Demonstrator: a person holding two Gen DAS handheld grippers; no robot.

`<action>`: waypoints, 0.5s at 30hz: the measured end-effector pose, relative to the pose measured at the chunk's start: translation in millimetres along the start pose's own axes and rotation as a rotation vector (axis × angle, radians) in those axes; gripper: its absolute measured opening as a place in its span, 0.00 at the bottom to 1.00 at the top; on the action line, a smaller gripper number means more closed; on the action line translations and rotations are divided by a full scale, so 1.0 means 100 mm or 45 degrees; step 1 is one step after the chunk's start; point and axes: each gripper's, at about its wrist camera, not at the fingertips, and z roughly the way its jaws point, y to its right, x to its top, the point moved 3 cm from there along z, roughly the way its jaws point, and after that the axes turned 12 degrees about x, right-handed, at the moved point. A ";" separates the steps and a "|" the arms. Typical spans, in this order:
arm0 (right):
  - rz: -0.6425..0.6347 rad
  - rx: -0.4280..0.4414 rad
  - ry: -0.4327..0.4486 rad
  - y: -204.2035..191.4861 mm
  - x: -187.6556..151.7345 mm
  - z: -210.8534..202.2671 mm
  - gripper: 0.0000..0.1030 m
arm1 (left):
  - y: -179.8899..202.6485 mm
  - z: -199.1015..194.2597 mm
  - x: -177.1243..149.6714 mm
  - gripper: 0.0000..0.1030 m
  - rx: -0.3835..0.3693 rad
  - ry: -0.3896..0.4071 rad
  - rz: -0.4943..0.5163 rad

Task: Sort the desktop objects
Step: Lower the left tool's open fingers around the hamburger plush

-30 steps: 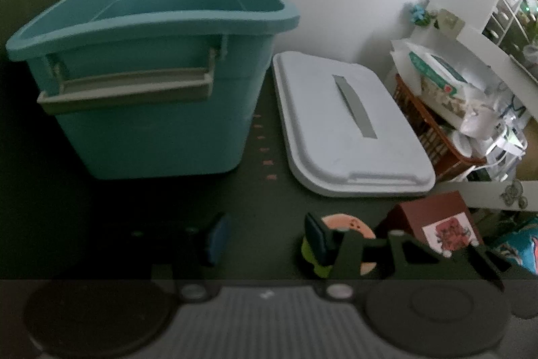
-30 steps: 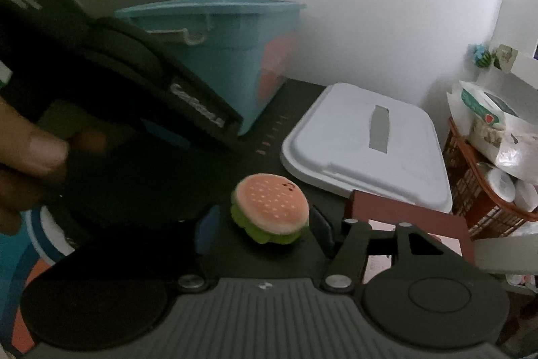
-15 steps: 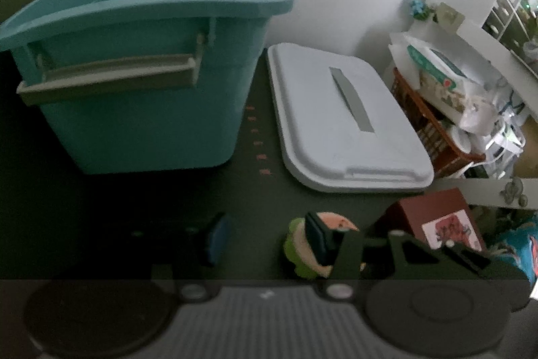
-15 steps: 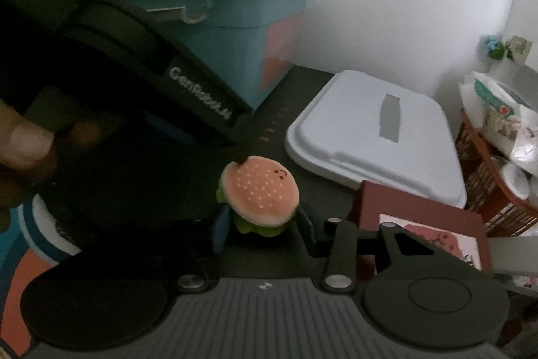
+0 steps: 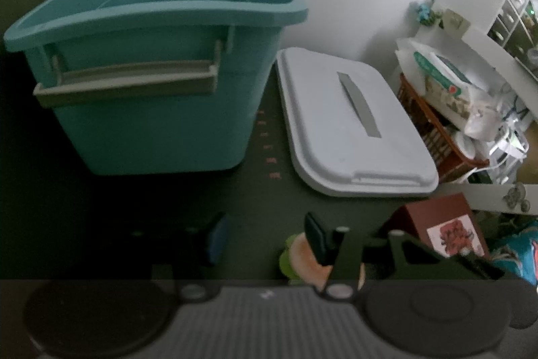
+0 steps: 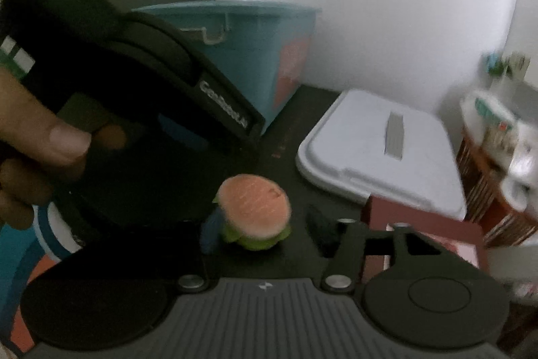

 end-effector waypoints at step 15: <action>0.060 0.085 -0.067 0.06 -0.06 0.13 0.43 | 0.00 0.08 0.02 0.52 0.001 -0.012 -0.005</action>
